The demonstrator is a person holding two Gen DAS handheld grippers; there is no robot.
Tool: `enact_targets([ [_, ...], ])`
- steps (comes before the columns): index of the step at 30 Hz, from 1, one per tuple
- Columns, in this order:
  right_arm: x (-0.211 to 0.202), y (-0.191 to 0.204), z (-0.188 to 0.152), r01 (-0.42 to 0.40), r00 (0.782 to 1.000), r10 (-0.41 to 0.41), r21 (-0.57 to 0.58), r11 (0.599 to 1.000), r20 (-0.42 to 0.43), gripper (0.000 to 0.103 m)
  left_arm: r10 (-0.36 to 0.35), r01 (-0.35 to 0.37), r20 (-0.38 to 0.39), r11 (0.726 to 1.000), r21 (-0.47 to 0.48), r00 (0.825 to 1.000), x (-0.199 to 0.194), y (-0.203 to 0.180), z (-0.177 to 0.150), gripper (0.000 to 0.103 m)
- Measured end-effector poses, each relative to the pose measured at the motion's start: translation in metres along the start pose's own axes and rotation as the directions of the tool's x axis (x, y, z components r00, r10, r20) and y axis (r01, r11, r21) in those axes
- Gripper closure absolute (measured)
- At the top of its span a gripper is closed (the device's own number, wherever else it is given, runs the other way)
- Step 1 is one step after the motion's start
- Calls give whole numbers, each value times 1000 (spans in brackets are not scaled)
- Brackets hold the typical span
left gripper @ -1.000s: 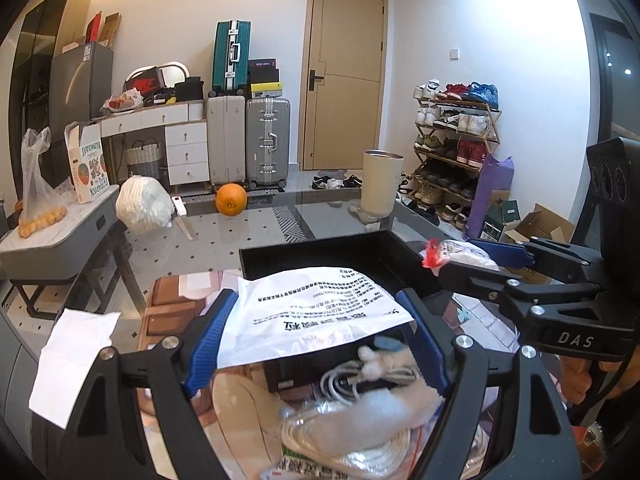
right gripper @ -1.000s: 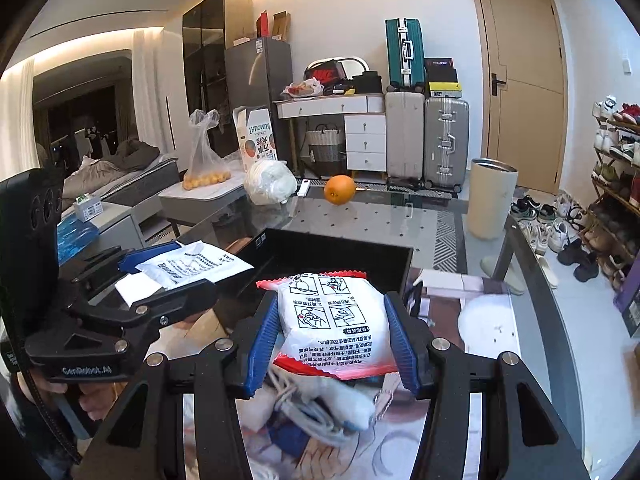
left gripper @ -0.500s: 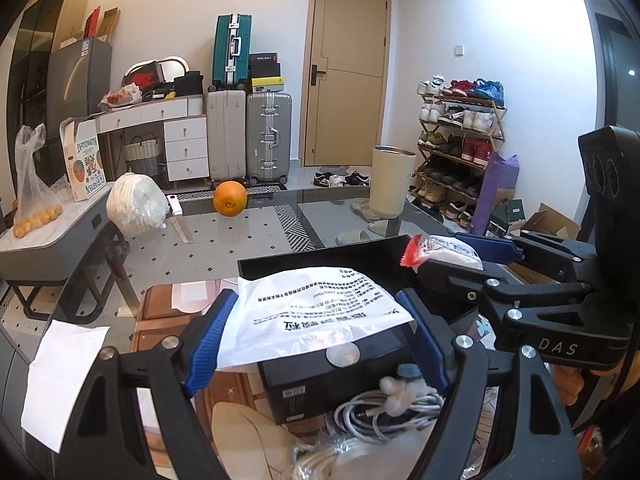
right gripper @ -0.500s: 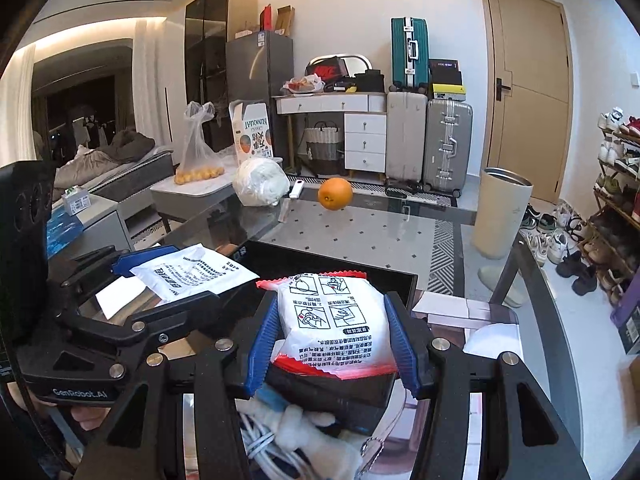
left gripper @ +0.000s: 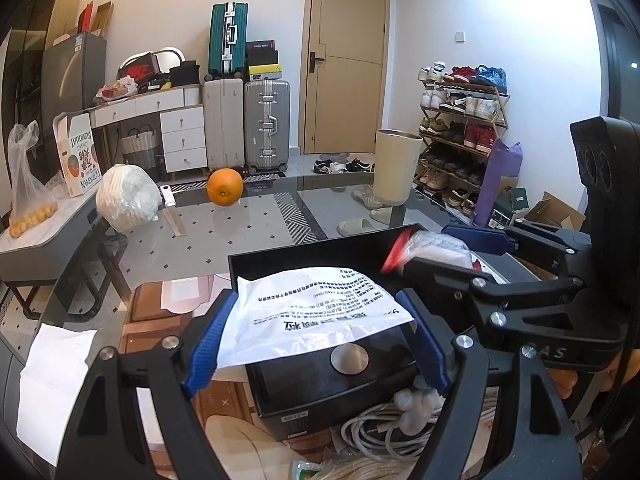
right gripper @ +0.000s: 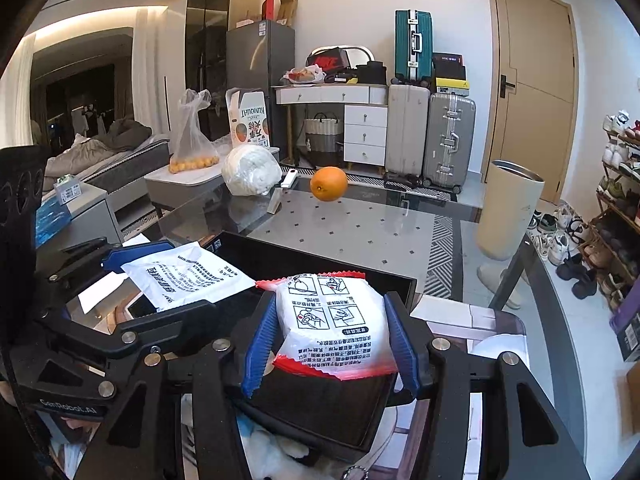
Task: Organize soft objects
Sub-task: 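Carry both packets over the black box and open both tools to drop them, then reach the right tool to the zip bag of white rope and grasp it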
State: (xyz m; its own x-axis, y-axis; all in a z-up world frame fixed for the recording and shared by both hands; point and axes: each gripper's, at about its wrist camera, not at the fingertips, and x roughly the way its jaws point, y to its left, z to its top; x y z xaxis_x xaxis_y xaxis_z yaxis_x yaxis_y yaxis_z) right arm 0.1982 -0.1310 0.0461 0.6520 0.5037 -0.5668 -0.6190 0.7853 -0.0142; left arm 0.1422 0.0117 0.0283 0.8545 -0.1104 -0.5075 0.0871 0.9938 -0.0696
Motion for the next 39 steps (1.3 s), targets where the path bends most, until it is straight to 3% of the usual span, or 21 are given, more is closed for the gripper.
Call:
enact_targets([
  [4,-3,-7,1,7,1000,-7,22,1000,15,26,-12,12,8,1000,-7,1000,-2,0,1,20],
  [9,-15,-15,-1,24,1000,-25,41,999,13,9,-31,31,18,999,-23,999,-8,1,0,0],
  [12,-25,-19,-6,22,1000,-22,67,998,3,1,-54,56,30,997,-47,998,-16,2,-1,0],
  [23,-56,-14,-23,10,999,-6,92,996,-37,1,9,-9,7,1000,-18,1000,-46,0,-21,0],
  [33,-78,1,-46,-15,997,22,90,996,-75,1,17,-17,-5,1000,-19,1000,-71,1,-39,0],
  [39,-91,11,-63,-81,989,94,118,990,-111,1,18,-19,-27,999,-35,999,-81,2,-52,0],
])
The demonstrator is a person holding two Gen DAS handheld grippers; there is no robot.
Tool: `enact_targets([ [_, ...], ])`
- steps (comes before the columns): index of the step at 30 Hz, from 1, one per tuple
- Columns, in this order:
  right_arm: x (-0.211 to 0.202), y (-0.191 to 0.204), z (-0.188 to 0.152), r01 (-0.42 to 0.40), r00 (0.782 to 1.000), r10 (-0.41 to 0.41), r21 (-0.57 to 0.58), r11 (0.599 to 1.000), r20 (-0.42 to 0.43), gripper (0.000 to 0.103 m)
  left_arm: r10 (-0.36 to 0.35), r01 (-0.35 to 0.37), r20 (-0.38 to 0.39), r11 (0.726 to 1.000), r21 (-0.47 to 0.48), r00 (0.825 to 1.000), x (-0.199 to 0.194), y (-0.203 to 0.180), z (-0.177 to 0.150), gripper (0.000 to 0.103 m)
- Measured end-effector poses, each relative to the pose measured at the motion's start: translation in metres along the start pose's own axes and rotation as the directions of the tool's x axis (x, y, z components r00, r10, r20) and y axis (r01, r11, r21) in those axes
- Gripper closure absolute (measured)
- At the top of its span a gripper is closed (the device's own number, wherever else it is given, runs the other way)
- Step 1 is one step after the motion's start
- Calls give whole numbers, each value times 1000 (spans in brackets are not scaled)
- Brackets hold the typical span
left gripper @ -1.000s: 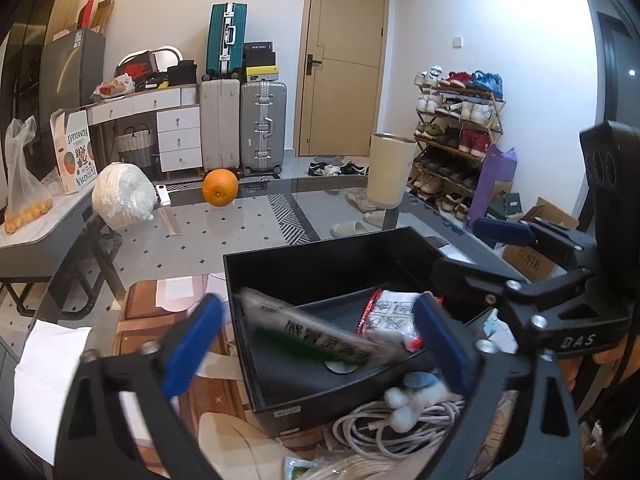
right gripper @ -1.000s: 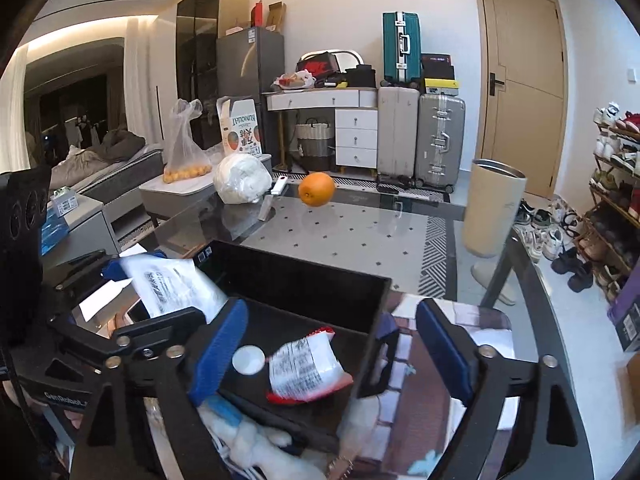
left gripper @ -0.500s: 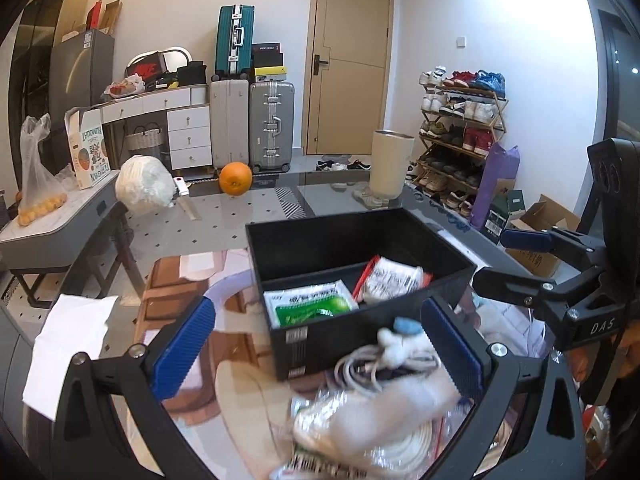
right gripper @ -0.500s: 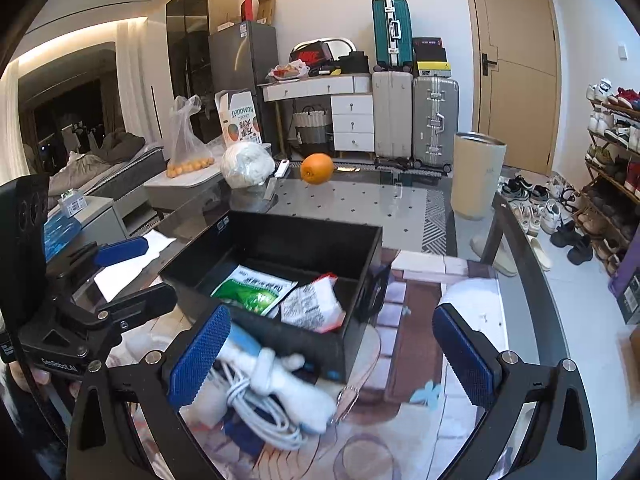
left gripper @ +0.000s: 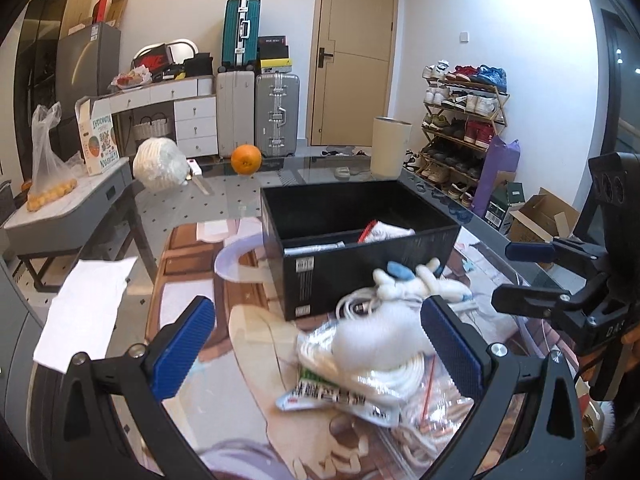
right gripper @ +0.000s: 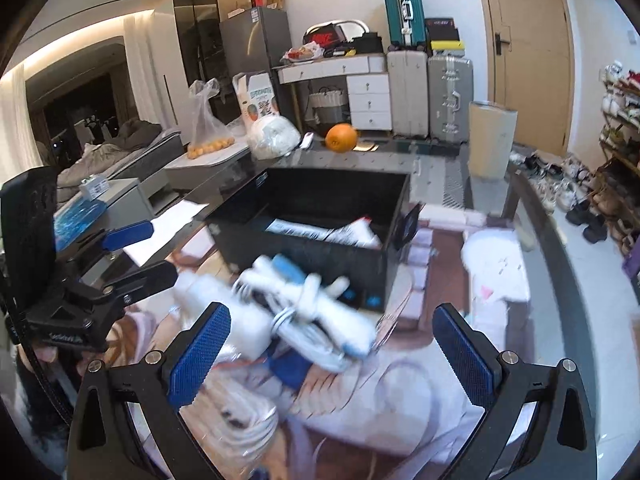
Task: Organize soft objects
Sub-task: 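Reach the right tool to the zip bag of white rope and grasp it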
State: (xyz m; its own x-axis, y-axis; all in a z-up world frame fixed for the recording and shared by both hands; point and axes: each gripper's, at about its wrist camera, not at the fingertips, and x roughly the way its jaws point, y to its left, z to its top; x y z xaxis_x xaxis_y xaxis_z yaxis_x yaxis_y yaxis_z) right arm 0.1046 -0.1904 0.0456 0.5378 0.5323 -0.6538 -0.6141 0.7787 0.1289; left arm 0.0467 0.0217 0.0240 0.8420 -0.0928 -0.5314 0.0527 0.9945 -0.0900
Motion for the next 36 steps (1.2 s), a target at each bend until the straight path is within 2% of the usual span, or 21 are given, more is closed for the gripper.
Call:
enact_targets([
  [5,-2,11,-16,-8,1000,7,-19,1000,-30,1,7,-7,-23,1000,10,1000,-6,-3,-14,0],
  [8,-2,19,-25,-50,997,49,-18,999,-61,1,9,-9,-36,1000,9,999,-8,-1,-21,0],
  [13,1,39,-44,-80,992,71,-81,994,-101,1,3,-4,-53,1000,-19,999,-12,3,-33,0],
  [21,14,70,-59,-164,976,136,-165,973,-169,1,15,-15,-77,1000,-3,997,-11,3,-46,0],
  [26,24,87,-62,-151,976,104,-251,956,-192,1,7,-8,-79,1000,-2,997,-11,5,-47,0],
  [36,36,97,-53,-156,973,91,-310,938,-214,1,9,-10,-81,1000,-16,997,-13,9,-49,0],
])
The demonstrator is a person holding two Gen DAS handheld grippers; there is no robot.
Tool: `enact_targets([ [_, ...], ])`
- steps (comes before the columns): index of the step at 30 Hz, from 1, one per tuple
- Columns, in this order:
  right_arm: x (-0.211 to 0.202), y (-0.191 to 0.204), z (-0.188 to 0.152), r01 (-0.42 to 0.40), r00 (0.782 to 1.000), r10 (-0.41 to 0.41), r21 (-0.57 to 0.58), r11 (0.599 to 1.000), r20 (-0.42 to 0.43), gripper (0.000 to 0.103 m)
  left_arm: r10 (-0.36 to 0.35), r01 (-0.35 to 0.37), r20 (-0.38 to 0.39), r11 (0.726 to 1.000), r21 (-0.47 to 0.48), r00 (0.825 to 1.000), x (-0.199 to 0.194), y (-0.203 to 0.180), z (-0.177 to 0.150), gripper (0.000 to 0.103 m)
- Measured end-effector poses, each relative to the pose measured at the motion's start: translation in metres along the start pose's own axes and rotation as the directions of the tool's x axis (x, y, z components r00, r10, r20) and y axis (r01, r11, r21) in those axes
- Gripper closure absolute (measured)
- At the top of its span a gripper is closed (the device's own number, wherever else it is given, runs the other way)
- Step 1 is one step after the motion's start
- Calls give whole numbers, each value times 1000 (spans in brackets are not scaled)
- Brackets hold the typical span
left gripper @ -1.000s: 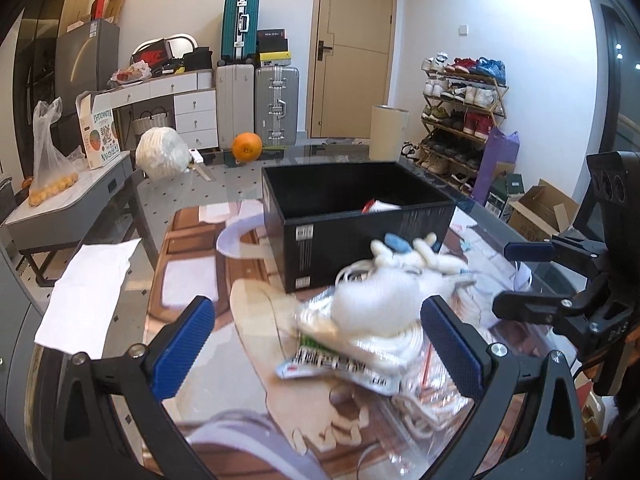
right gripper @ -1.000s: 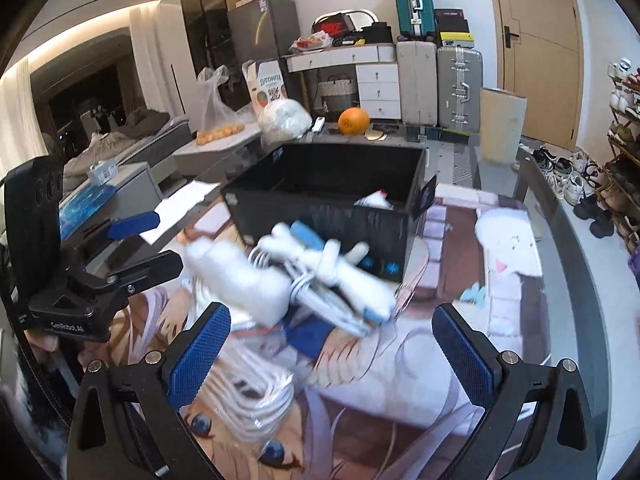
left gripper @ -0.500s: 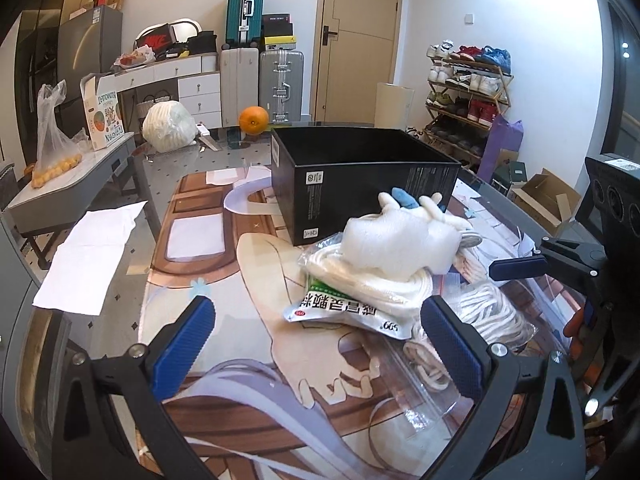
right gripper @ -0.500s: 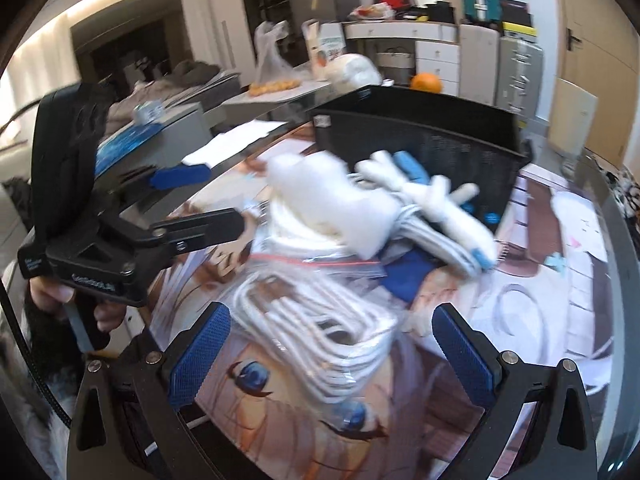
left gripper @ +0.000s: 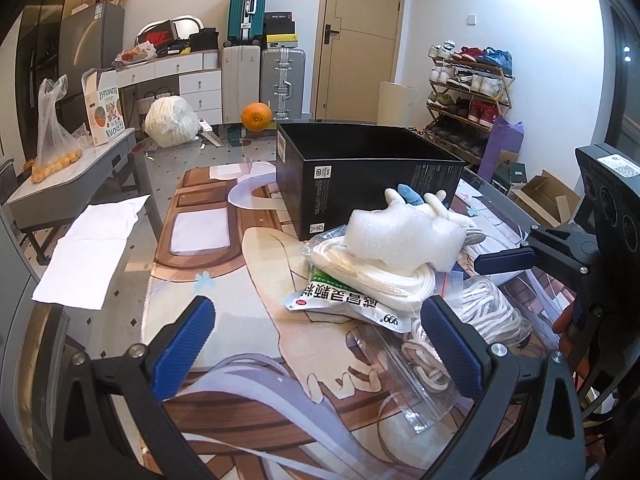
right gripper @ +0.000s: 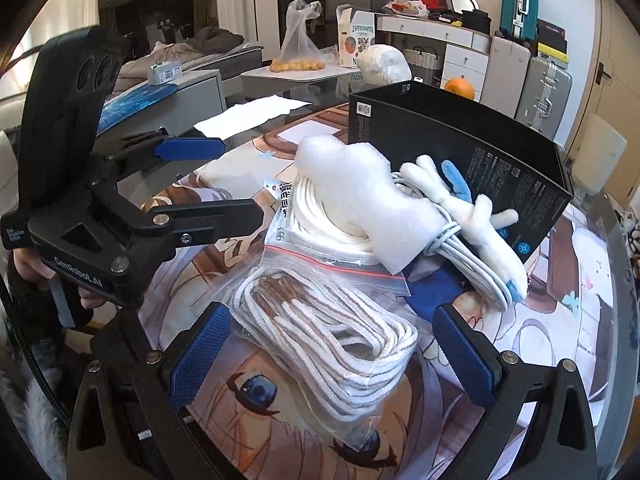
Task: Organize soft objects
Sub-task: 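Reach the right tool to the zip bag of white rope and grasp it, then lift the rope bag with the right tool while the left tool grasps the white foam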
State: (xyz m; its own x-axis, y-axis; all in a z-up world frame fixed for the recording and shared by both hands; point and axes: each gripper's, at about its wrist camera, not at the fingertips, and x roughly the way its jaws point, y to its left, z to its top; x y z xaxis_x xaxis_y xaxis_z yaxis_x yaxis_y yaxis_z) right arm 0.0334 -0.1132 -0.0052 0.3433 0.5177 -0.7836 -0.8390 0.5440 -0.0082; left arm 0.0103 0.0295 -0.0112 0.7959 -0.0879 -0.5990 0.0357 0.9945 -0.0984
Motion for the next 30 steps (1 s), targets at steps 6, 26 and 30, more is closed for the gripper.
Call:
enact_targets([
  [6,7,-4,3,-36,999,36,10,999,-11,1,1,-1,-5,1000,-2,1000,1,1,0,0],
  [26,-20,-2,-33,-69,998,68,-46,997,-18,49,-14,14,-3,1000,-10,1000,0,1,3,0],
  [30,-30,-10,-44,-80,997,80,-9,997,-8,51,-14,14,-3,1000,-1,1000,0,-2,3,0],
])
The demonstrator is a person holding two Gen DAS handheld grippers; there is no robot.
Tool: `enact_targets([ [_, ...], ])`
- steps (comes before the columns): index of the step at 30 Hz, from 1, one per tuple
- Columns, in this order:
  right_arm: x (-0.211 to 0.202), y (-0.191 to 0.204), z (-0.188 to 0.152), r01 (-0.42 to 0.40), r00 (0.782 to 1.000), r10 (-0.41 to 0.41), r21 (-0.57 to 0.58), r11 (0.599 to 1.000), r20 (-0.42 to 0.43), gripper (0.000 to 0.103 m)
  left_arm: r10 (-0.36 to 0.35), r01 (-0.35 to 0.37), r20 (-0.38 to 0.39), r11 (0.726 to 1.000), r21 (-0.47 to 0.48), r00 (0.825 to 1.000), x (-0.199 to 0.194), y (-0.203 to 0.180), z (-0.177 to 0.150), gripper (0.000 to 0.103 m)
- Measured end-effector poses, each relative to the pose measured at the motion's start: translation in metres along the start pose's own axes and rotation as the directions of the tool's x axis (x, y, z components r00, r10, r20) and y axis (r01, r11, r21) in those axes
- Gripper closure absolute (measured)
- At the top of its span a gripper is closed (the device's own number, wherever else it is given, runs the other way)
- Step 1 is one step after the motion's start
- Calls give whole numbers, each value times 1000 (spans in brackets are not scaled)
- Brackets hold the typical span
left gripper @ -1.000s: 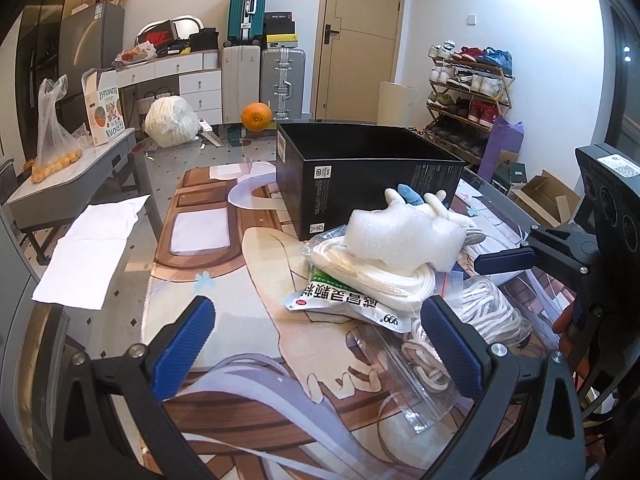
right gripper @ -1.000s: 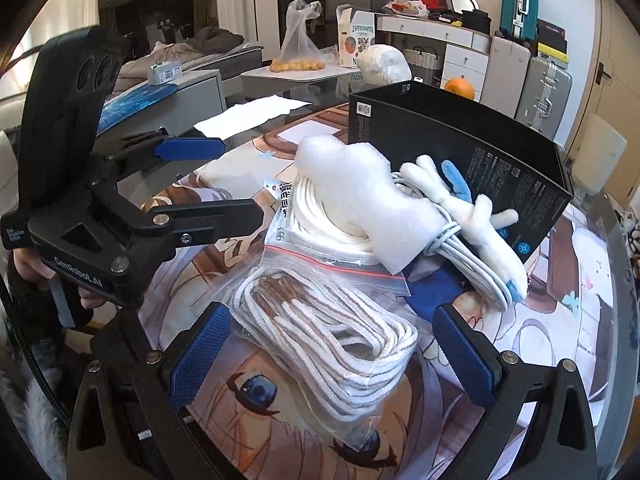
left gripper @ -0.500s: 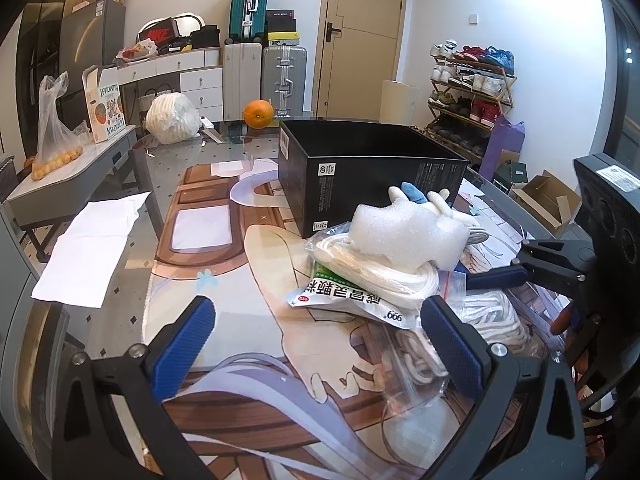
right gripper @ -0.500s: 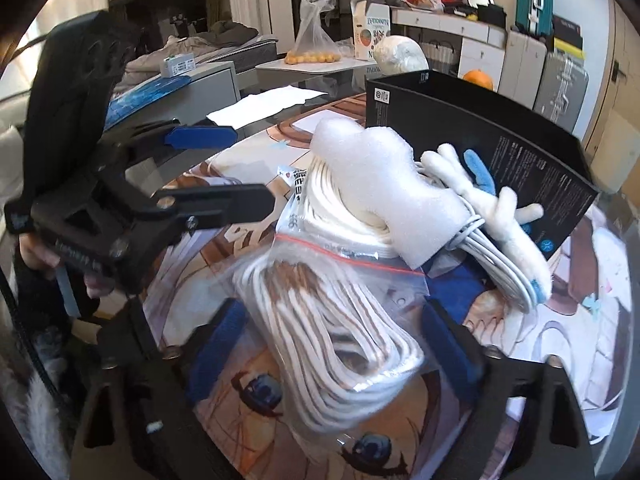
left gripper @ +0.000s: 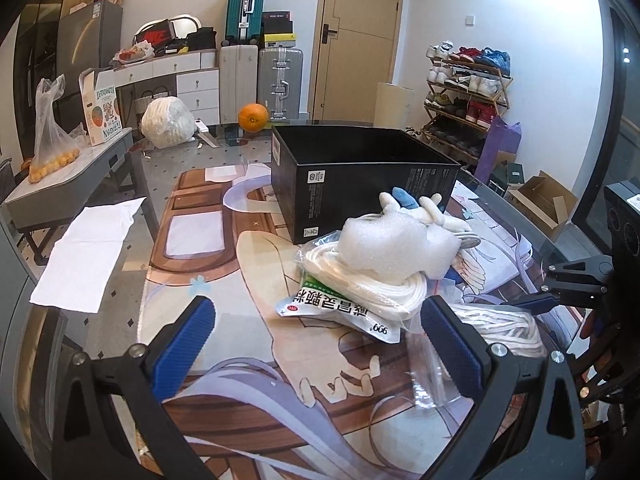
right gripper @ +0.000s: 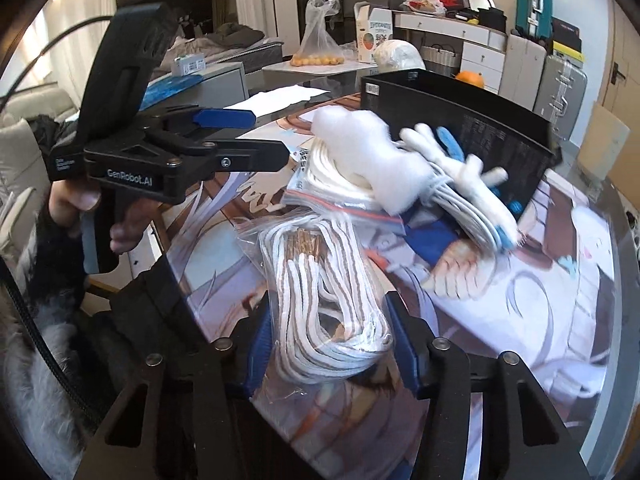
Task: Organize soft objects
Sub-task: 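Lift the rope bag with the right tool while the left tool grasps the white foam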
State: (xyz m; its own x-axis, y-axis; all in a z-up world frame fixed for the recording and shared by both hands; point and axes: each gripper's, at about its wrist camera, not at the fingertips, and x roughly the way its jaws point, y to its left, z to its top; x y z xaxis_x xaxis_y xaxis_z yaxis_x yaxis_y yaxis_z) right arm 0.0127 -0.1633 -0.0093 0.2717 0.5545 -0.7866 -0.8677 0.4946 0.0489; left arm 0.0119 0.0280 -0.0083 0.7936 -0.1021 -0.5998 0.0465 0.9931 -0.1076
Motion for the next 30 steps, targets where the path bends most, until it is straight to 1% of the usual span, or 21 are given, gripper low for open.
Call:
enact_targets([
  [6,-24,-11,-19,8,1000,-9,54,998,28,53,-13,13,5,1000,4,1000,0,-4,3,0],
  [8,-37,-16,-25,-5,998,-1,85,996,70,53,-17,17,5,1000,5,1000,2,-7,5,0],
  [10,-49,-19,-28,5,994,-16,106,994,111,53,-22,22,5,1000,6,1000,3,-10,6,0],
  [13,-70,-28,-32,-4,979,-28,157,988,204,54,-30,30,1,999,17,1000,6,-17,9,0],
  [14,-74,-28,-32,5,974,-42,165,986,222,54,-31,31,1,999,23,1000,7,-20,10,0],
  [17,-85,-36,-28,42,955,-102,211,977,279,54,-27,27,3,999,32,1000,12,-28,15,0],
  [18,-87,-40,-27,67,947,-135,231,971,293,54,-21,21,-3,999,36,1000,15,-33,18,0],
  [19,-87,-43,-24,94,940,-168,249,964,296,54,-21,21,-4,999,39,1000,17,-35,19,0],
  [23,-86,-59,-19,139,924,-235,309,941,300,54,-1,1,-5,997,75,1000,25,-51,24,0],
  [25,-81,-65,-15,166,917,-271,336,927,293,54,42,-40,-16,993,107,999,32,-61,25,0],
  [29,-74,-75,-8,192,906,-311,375,907,287,54,80,-75,-34,988,138,996,40,-71,27,0],
  [30,-73,-77,-9,191,906,-311,378,906,286,54,91,-84,-42,986,142,995,43,-74,27,0],
])
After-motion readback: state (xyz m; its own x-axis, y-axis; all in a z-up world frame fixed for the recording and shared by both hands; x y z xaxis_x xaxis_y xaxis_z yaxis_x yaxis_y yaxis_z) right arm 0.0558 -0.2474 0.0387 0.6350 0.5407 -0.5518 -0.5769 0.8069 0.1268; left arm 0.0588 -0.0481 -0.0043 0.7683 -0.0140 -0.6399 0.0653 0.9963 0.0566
